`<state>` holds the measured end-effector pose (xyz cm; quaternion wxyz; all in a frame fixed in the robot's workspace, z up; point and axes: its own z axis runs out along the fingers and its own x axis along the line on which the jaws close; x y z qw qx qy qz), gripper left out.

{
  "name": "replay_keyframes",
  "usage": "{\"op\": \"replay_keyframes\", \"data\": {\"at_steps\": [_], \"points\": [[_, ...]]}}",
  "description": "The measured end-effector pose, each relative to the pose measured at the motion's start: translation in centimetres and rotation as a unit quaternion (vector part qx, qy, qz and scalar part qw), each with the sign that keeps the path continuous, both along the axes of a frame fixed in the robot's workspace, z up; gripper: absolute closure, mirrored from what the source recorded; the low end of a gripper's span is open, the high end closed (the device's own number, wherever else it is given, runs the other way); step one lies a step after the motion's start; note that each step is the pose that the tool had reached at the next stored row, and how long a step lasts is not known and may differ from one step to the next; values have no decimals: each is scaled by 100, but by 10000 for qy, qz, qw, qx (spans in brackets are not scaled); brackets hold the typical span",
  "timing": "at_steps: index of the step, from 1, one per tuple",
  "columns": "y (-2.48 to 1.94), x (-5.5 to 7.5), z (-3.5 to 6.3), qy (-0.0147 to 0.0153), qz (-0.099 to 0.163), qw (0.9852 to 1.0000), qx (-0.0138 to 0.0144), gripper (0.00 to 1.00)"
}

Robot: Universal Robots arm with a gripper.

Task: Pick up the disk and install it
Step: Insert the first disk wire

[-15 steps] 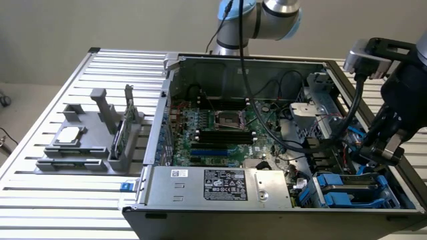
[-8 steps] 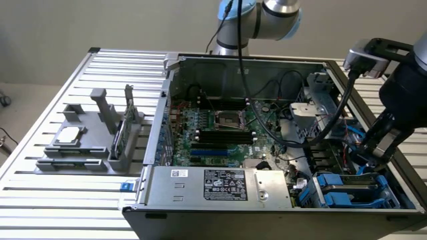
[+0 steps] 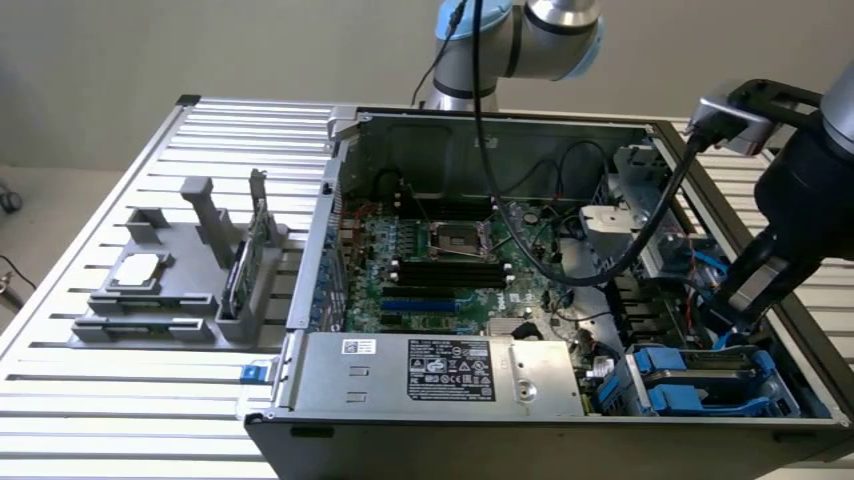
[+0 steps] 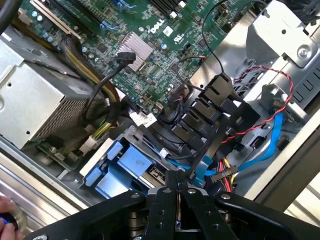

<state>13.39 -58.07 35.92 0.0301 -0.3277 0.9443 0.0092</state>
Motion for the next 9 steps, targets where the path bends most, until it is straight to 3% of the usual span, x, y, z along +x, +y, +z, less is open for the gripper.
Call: {"op": "replay_keyframes", "data": {"at_steps": [5,9], "points": [[0,0,-28,0,-426,9991,7,89],[0,0,-51,0,-769,9970,11,89]]}}
